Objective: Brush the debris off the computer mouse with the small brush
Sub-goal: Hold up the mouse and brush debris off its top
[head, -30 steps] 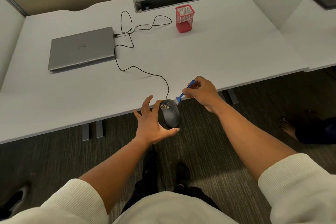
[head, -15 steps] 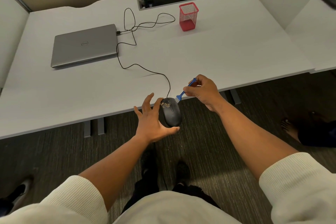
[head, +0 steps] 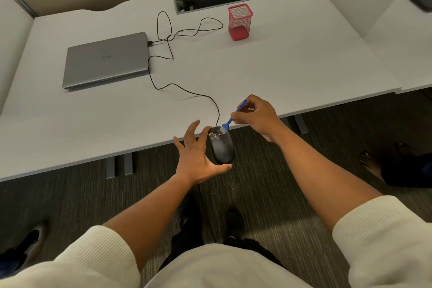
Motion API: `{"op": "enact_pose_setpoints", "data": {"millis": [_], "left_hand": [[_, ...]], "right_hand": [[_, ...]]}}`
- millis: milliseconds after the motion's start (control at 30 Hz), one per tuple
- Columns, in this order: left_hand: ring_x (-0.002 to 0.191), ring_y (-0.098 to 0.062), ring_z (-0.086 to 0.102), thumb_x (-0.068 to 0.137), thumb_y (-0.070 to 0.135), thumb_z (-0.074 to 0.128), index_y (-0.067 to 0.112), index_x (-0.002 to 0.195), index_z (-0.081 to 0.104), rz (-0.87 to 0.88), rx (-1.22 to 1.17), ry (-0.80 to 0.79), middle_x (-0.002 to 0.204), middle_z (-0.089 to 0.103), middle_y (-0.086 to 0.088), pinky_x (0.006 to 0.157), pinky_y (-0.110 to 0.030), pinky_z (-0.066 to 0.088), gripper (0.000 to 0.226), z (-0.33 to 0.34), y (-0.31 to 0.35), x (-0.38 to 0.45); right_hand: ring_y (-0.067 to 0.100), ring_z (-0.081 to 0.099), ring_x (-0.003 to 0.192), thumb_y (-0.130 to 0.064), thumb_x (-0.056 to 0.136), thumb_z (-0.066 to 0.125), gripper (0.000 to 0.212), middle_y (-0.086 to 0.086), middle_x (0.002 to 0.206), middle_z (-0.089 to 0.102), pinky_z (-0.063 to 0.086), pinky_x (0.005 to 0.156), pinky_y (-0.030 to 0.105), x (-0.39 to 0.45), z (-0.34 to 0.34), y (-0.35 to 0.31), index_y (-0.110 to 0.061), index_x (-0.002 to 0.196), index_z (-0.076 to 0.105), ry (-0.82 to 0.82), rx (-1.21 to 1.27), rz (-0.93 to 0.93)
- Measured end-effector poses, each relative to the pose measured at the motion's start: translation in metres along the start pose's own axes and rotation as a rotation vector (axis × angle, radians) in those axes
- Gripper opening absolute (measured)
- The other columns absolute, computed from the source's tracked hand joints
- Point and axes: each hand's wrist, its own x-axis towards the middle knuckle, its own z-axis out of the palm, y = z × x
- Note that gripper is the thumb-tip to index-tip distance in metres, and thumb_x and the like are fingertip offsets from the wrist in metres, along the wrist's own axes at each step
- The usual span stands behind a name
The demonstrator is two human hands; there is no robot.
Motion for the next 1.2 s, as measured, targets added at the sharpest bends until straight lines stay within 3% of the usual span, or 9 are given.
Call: {"op": "enact_pose_setpoints", "data": {"millis": [133,333,533,700,967,1067,1200], "left_hand": [[0.153,-0.024,0.003,0.052,0.088,0.066,0.032,0.150,0.030,0.006,0.009,-0.004,0.162,0.003,0.002,0.117,-0.071,-0.003,0.119,-0.001,-0.001,0.001],[0.153,-0.024,0.000,0.050,0.090,0.063,0.032,0.150,0.032,0.014,0.018,-0.010,0.162,0.002,0.001,0.117,-0.070,-0.005,0.120,-0.002,-0.005,0.000],[0.154,-0.025,0.000,0.051,0.092,0.061,0.032,0.150,0.030,0.012,0.039,-0.019,0.163,0.000,0.001,0.117,-0.070,-0.007,0.120,-0.002,-0.010,0.000],[0.153,-0.025,0.001,0.050,0.093,0.061,0.033,0.148,0.031,0.016,0.061,-0.003,0.163,0.003,0.000,0.116,-0.070,-0.007,0.119,-0.001,-0.011,-0.001],[0.154,-0.026,-0.002,0.051,0.095,0.056,0.033,0.150,0.030,0.010,0.101,-0.030,0.163,0.000,0.000,0.115,-0.070,-0.009,0.120,0.001,-0.012,0.002],[0.154,-0.027,-0.001,0.050,0.095,0.056,0.031,0.150,0.031,0.008,0.117,-0.031,0.163,0.002,0.000,0.115,-0.071,-0.008,0.121,0.001,-0.010,0.004],[0.154,-0.026,-0.001,0.049,0.095,0.057,0.031,0.149,0.030,0.002,0.130,-0.034,0.162,0.002,0.000,0.115,-0.071,-0.007,0.122,0.002,-0.009,0.005]], "right_hand": [[0.037,0.070,0.100,-0.007,0.077,0.084,0.025,0.017,0.099,0.069,0.062,0.083,0.042,-0.003,0.006,-0.006,-0.010,0.091,0.063,-0.116,-0.027,0.007],[0.036,0.069,0.101,-0.009,0.080,0.082,0.025,0.017,0.102,0.070,0.061,0.088,0.045,-0.002,0.016,-0.008,-0.008,0.095,0.062,-0.064,-0.073,-0.038],[0.037,0.069,0.102,-0.007,0.077,0.084,0.026,0.013,0.095,0.069,0.062,0.085,0.045,-0.003,0.022,-0.010,-0.008,0.091,0.063,-0.191,-0.053,0.010],[0.036,0.068,0.103,-0.007,0.080,0.081,0.024,0.018,0.103,0.068,0.062,0.084,0.038,0.000,0.025,-0.009,-0.011,0.091,0.060,-0.051,-0.051,-0.013],[0.027,0.072,0.091,-0.008,0.077,0.084,0.026,0.010,0.093,0.068,0.064,0.077,0.033,0.000,0.032,-0.005,-0.010,0.090,0.061,-0.165,-0.073,0.016],[0.016,0.068,0.080,-0.009,0.080,0.082,0.027,0.009,0.092,0.064,0.060,0.068,0.021,0.004,0.034,0.000,-0.006,0.096,0.060,-0.028,-0.076,0.021],[0.015,0.065,0.079,-0.009,0.080,0.081,0.026,0.004,0.090,0.062,0.062,0.080,0.030,0.010,0.030,0.003,-0.014,0.090,0.058,0.049,-0.041,0.030]]}}
